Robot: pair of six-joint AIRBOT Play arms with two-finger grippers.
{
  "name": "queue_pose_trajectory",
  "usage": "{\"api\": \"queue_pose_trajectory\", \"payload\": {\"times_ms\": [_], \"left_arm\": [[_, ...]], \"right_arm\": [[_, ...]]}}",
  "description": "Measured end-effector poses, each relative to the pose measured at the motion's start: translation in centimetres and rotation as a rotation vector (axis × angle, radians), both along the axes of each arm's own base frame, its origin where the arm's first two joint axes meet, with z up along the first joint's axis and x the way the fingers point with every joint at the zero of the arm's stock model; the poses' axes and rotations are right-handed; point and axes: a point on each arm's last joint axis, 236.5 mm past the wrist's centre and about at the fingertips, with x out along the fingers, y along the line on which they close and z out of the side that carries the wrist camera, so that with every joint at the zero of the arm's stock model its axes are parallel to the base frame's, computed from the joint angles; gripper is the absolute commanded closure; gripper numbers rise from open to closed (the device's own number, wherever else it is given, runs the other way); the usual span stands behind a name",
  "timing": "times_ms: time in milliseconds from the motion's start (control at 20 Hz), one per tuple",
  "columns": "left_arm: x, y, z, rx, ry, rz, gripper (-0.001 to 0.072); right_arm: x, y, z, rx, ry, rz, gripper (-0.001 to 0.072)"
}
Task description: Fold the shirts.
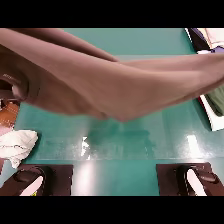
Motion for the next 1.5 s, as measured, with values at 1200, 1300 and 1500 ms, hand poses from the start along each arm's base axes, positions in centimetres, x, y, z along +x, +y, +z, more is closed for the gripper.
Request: {"api": "queue_pose_trajectory", "payload": {"times_ms": [1200,1300,1500], "left_arm": [[28.1,-1.1,-38.2,0.224,0.702,0.154,0.0167],[27.8,-0.1,-37.9,0.238,0.729,0.164,0.0167],[25.0,2.3,-39.3,0.268,0.877,0.182,0.0167]], "right_arm": [[17.7,3.9,-24.5,0.168,0.403,0.070,0.0147],[19.0,3.4,-22.9,0.166,0.365,0.065,0.0148],[19.9,2.3,-19.2,0.160,0.295,0.055,0.0149]]}}
